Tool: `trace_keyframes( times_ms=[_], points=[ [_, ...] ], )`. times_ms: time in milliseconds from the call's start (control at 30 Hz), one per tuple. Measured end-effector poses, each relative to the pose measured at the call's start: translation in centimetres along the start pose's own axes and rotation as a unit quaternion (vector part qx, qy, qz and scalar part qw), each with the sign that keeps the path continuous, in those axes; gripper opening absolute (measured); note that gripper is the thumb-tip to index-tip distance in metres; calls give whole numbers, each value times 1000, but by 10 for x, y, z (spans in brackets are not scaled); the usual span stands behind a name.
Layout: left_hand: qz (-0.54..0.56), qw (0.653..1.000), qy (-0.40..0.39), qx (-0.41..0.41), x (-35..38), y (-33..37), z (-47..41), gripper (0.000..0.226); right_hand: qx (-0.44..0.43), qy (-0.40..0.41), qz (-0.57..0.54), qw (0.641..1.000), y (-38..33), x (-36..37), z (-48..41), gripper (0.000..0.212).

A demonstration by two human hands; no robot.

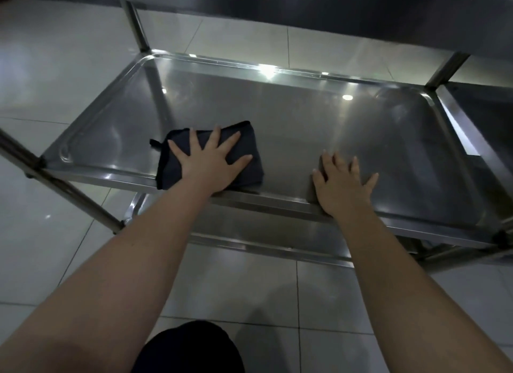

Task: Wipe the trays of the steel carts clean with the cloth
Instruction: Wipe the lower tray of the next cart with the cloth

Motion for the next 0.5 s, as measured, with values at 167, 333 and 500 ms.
trace_keyframes(
  times_ms=[167, 333, 500],
  points=[
    [4, 1000, 6, 13, -1, 0, 6, 83, -112, 27, 22, 993, -99, -7, -8, 55],
    [-7, 999, 31, 11, -3, -18, 5, 91, -92, 0, 15, 996, -119, 8, -17, 56],
    [9, 998, 12, -57, -17, -113, -8, 91, -95, -6, 21, 995, -116, 14, -24, 69]
  ],
)
Point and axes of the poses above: each hand's wrist, its own z-axis away from the middle knuckle, its own x-axis out of the palm, y = z × x, the point moved 8 cm from there along -z, towards the middle knuckle, and after that the axes turned 10 degrees about -y, right-handed, at the moved point
